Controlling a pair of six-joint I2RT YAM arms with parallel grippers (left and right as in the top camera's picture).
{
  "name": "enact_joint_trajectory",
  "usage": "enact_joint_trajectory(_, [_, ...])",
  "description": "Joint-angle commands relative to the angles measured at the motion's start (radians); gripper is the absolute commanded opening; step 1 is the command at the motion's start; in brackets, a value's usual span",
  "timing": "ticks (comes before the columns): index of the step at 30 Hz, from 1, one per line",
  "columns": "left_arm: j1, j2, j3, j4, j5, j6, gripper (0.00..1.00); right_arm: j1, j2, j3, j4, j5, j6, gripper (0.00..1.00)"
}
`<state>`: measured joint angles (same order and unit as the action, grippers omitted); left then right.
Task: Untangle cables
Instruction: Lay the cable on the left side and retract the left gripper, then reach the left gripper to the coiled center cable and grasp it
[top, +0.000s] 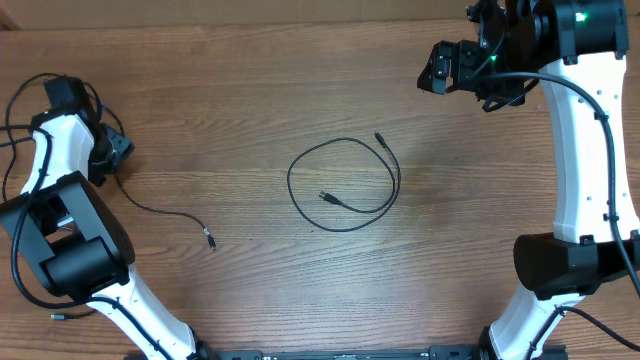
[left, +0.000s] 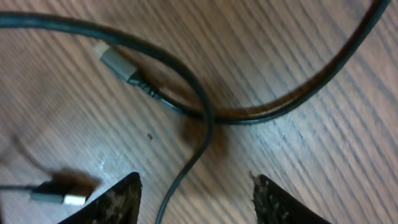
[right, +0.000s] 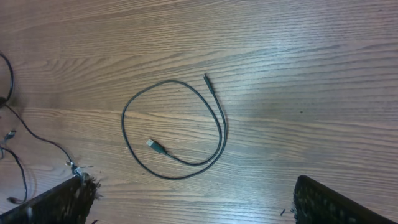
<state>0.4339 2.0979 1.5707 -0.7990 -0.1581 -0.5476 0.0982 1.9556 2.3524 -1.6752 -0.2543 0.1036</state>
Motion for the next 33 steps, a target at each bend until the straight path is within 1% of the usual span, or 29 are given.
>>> enact_joint_trajectory(1, [-0.002, -0.008, -0.064, 0.078, -0.040, 0.047, 0.52, -0.002, 0.005, 0.023, 0.004, 0.010, -0.004, 1.00])
enact_joint_trajectory(2, [-0.002, -0.008, -0.073, 0.090, -0.045, 0.047, 0.49, -0.002, 0.005, 0.023, 0.004, 0.010, -0.005, 1.00])
enact_joint_trajectory(5, [-0.002, -0.008, -0.096, 0.110, -0.071, 0.047, 0.43, -0.002, 0.005, 0.023, 0.004, 0.010, -0.004, 1.00])
enact_joint_trajectory(9, [-0.002, -0.008, -0.145, 0.151, -0.071, 0.047, 0.40, -0.002, 0.005, 0.023, 0.004, 0.010, -0.005, 1.00])
enact_joint_trajectory(11, [-0.002, -0.008, -0.156, 0.152, -0.071, 0.047, 0.25, -0.002, 0.005, 0.023, 0.004, 0.010, -0.005, 1.00])
enact_joint_trajectory(12, [-0.002, -0.008, -0.155, 0.152, -0.071, 0.047, 0.13, -0.002, 0.005, 0.023, 0.003, 0.010, -0.005, 1.00])
enact_joint_trajectory(13, [-0.002, -0.009, -0.154, 0.150, -0.071, 0.047, 0.04, -0.002, 0.005, 0.023, 0.003, 0.010, -0.005, 1.00])
enact_joint_trajectory(17, [-0.002, -0.045, -0.109, 0.092, -0.069, 0.047, 0.04, -0.002, 0.005, 0.023, 0.007, 0.010, -0.005, 1.00])
enact_joint_trajectory(21, [0.004, -0.147, -0.007, 0.056, -0.071, 0.063, 0.04, -0.002, 0.005, 0.023, 0.016, 0.010, -0.004, 1.00])
enact_joint_trajectory(22, [0.011, -0.203, 0.036, 0.058, -0.070, 0.063, 0.04, -0.002, 0.005, 0.023, 0.016, 0.010, -0.004, 1.00])
enact_joint_trajectory(24, [0.019, -0.280, 0.092, 0.072, -0.071, 0.065, 0.04, -0.002, 0.005, 0.023, 0.016, 0.010, -0.004, 1.00])
enact_joint_trajectory(29, [0.026, -0.451, 0.214, 0.129, -0.092, 0.128, 0.04, -0.002, 0.005, 0.023, 0.016, 0.010, -0.004, 1.00])
enact_joint_trajectory(33, [0.026, -0.565, 0.228, 0.216, -0.168, 0.135, 0.04, -0.002, 0.005, 0.023, 0.016, 0.010, -0.004, 1.00])
